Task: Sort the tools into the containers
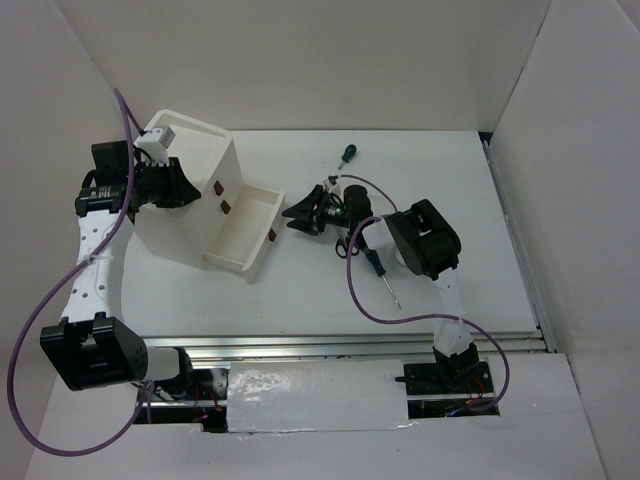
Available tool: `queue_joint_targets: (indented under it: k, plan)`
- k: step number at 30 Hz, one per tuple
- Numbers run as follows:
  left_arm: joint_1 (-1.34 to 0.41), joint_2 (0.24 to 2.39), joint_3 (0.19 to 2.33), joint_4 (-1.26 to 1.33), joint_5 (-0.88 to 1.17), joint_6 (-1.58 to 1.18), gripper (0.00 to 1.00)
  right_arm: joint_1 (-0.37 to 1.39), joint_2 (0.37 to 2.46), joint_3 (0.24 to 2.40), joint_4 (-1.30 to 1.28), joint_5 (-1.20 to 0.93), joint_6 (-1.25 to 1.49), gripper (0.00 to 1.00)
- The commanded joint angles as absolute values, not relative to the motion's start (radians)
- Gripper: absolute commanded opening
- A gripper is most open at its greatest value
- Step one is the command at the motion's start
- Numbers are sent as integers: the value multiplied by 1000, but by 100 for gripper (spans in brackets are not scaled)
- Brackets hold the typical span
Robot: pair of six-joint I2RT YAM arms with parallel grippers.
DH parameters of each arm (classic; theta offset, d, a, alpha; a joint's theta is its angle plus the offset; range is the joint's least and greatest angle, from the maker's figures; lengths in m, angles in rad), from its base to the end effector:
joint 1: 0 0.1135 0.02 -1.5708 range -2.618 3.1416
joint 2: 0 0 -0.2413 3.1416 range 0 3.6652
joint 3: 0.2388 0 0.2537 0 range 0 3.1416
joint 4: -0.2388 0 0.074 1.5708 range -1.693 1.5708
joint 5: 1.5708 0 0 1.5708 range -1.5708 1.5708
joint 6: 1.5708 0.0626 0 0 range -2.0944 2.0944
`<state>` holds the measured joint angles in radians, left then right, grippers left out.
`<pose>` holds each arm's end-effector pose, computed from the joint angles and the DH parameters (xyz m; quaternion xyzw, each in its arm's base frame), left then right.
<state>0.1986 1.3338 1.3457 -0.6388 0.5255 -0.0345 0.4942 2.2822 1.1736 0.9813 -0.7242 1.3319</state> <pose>0.3129 0.0309 0.3358 0.0173 0.8680 -0.1946 0.4565 0.3862 0.2552 0.0870 0.0717 0.7365 0.6515 0.1673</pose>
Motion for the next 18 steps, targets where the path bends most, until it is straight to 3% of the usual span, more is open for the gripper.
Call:
queue_joint_targets:
  k: [1, 6, 8, 12, 18]
  plan:
    - [219, 1391, 1311, -805, 419, -35, 0, 471, 2180, 1242, 925, -767, 1241, 65]
    - [212, 1402, 1379, -802, 445, -31, 5, 437, 2126, 1374, 616, -834, 1033, 65]
    - [206, 1410, 1422, -810, 465, -25, 14, 413, 2076, 1441, 467, -851, 860, 65]
    - [189, 1411, 1480, -808, 471, -31, 43, 382, 1918, 1485, 9, -752, 524, 65]
    - [149, 1387, 1546, -781, 439, -25, 66, 354, 1706, 1413, -391, -493, 140, 66]
